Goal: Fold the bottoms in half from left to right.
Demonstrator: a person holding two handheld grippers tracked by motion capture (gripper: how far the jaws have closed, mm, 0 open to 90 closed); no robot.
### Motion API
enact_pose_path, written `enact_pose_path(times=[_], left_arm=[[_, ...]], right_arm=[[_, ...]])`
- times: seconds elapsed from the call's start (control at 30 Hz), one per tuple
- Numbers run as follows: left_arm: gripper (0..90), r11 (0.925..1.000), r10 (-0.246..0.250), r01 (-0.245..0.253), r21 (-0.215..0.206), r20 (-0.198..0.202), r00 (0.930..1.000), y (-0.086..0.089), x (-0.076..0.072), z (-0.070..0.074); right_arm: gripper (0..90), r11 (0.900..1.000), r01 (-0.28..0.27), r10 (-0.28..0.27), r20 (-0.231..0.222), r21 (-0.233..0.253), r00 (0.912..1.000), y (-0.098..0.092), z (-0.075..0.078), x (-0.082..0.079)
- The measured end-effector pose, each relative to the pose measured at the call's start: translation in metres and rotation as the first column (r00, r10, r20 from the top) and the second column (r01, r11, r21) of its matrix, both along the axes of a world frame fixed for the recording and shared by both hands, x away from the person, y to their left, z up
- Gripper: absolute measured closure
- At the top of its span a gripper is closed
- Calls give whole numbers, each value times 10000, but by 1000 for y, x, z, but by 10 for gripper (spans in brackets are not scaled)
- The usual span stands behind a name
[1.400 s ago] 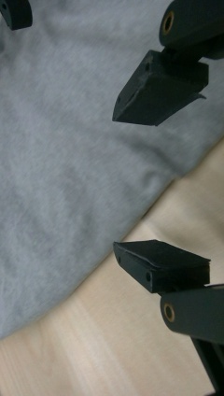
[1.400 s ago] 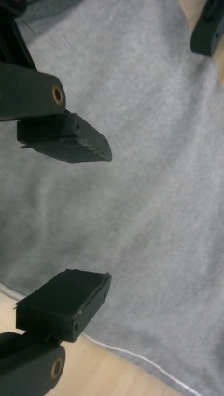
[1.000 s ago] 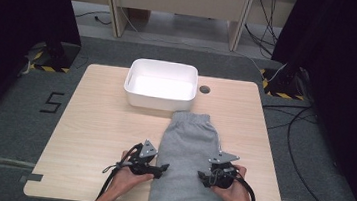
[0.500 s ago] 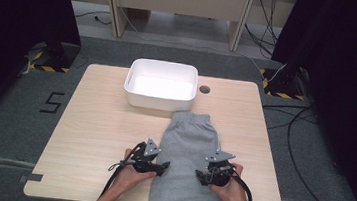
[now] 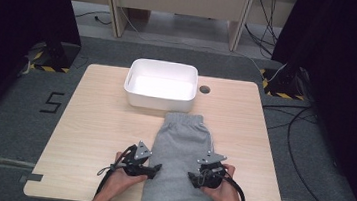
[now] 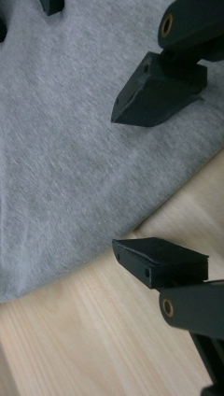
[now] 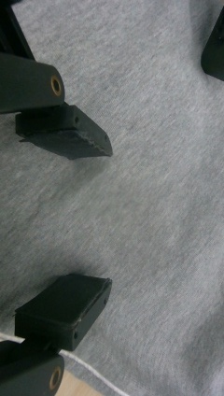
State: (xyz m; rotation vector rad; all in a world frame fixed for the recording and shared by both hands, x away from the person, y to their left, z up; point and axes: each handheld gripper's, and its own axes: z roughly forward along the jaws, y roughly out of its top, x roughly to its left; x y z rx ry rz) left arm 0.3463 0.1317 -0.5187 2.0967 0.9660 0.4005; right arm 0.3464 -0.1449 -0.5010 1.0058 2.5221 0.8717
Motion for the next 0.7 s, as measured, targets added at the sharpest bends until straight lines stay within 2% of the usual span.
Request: enact_pose_path(times=[0.37, 0.7], left_arm=[[319, 9997, 242, -241, 81, -129, 9996, 25, -8, 1], [322, 9991, 403, -399, 153, -276, 9988, 39, -12, 2]], right_arm=[[304, 9988, -489, 489, 16, 33, 9988, 23, -1, -2], [301, 9969, -784, 784, -3, 43, 9969, 39, -1, -3]])
